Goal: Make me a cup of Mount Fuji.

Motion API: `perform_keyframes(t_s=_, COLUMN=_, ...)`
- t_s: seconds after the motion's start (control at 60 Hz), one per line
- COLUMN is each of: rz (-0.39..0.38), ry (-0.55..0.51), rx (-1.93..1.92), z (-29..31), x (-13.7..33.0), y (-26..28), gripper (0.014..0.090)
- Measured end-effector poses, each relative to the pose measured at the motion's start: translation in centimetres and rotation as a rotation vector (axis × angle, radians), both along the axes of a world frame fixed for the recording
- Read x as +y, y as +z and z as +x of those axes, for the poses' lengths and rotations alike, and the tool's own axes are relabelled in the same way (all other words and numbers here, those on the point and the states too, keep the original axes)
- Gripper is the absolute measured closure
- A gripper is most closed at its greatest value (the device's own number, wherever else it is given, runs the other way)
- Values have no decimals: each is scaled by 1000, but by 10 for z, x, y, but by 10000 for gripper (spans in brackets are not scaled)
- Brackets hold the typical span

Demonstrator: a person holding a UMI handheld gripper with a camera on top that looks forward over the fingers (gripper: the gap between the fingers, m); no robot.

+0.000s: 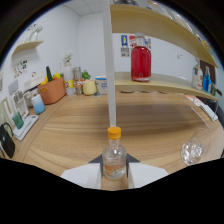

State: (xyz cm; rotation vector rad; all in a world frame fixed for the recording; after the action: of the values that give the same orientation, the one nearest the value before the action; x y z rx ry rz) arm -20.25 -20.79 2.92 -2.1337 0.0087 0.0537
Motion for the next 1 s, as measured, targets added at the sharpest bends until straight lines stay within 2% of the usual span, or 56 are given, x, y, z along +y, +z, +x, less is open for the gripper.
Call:
perform_keyframes(t_s=0.167, rz=-76, ry=-23, rx=31, z=2, x=-7, y=-16, gripper=694)
perform_keyframes(t_s=0.433, rz=-57, ry=13, rx=5, z=0, x=-18, y=-17, gripper=684)
perform_keyframes(t_s=0.633, rz=-76, ry=51, rx=-3, z=-2, x=-30, y=-21, gripper=660)
perform_keyframes(t_s=0.717, rz=-91, ry=74, rx=4, z=-2, x=-34, y=-22, gripper=586)
perform_keyframes(t_s=0.75, rz=-94, ry=85, rx=8, z=-3, x=-36, y=-21, gripper=528)
perform_keyframes(t_s=0.767, rz=-97, ry=94, rx=11, z=-3, x=-37, y=-19, gripper=488)
perform_keyframes(t_s=0.833, rz=-94, ry=138, rx=32, z=-7, x=-44, y=-9, gripper=244)
perform_keyframes(t_s=0.867, rz=-82, ry=156, rx=45, z=-6, x=-47, y=-1, gripper=180)
perform_keyframes(t_s=1.0, rz=16, ry=181, rx=34, z=23, x=-60, y=48, gripper=188)
